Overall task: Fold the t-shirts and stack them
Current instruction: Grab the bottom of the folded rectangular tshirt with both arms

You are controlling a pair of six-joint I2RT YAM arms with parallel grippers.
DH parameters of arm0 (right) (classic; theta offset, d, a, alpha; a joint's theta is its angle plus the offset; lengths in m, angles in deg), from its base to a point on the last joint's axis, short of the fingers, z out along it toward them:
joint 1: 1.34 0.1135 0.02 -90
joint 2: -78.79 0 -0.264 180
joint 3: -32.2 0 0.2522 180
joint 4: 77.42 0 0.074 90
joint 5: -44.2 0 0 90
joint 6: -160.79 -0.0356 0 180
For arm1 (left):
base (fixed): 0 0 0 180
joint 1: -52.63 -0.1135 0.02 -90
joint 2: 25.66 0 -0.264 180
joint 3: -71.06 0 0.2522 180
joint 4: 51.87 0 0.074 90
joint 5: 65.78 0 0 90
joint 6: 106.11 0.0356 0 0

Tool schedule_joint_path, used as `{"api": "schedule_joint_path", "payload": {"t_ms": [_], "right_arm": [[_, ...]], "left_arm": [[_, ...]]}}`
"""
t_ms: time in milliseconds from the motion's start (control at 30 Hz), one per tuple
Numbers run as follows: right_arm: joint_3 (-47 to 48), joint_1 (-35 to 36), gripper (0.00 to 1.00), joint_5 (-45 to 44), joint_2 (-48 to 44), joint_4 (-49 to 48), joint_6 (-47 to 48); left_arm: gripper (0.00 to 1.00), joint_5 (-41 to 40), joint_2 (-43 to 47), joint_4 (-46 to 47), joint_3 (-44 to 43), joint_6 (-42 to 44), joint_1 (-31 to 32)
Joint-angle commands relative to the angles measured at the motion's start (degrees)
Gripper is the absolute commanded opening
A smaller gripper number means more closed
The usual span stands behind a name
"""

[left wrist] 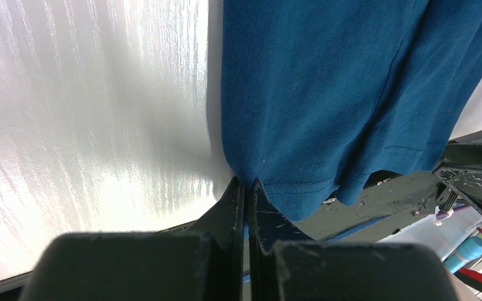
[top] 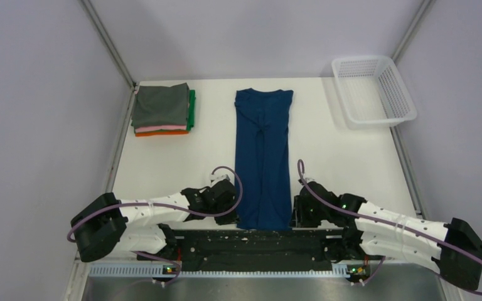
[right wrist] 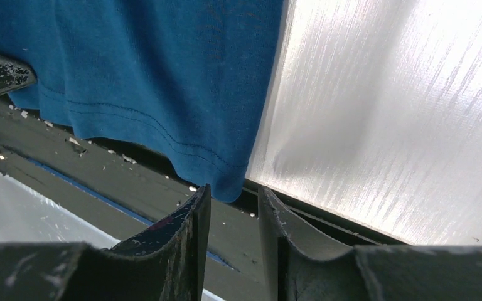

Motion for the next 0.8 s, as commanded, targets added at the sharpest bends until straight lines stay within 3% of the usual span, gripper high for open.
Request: {"api": "schedule_joint_path", "payload": {"t_ms": [0, 167, 267, 333, 367, 400, 433, 567, 767], "right_arm": [[1.7, 0.9, 0.34, -0.7, 0.7, -2.7, -0.3], [0.0, 0.9, 0.34, 0.3, 3.2, -5.4, -1.6], [-1.3, 0.8, 0.28, 0.6, 5.1, -7.7, -2.7], [-1.5, 0.9, 0.22, 0.8, 6.3, -6.6, -2.7], [-1.5, 0.9, 0.16, 0.5, 6.6, -5.2, -2.7], [-1.5, 0.9, 0.03, -0.1, 6.3, -3.6, -2.8], [-1.6, 0.8, 0.00, -1.0, 5.4, -2.0, -2.9], [-1.8, 0.9, 0.00, -3.3, -1.1, 4.8, -1.9], [-4.5, 0.9, 0.00, 3.7, -6.5, 1.8, -0.9]], "left_arm": [[0.00, 0.1, -1.0, -1.0, 0.5, 0.1, 0.4], [0.00, 0.5, -1.7, -0.5, 0.3, 0.3, 0.4], [0.00, 0.8, -1.5, -0.6, 0.3, 0.2, 0.4], [0.00, 0.7, -0.9, -1.2, 0.6, -0.1, 0.4], [0.00, 0.4, -0.4, -2.0, 0.9, -0.3, 0.4], [0.00, 0.1, 0.3, -2.7, 1.2, -0.5, 0.4], [0.00, -0.3, 1.2, -3.4, 1.5, -0.8, 0.4], [0.00, -1.5, 4.6, -6.3, 2.9, -1.6, 0.4], [0.00, 0.3, 7.8, -6.1, 3.9, -1.4, 0.6]]}}
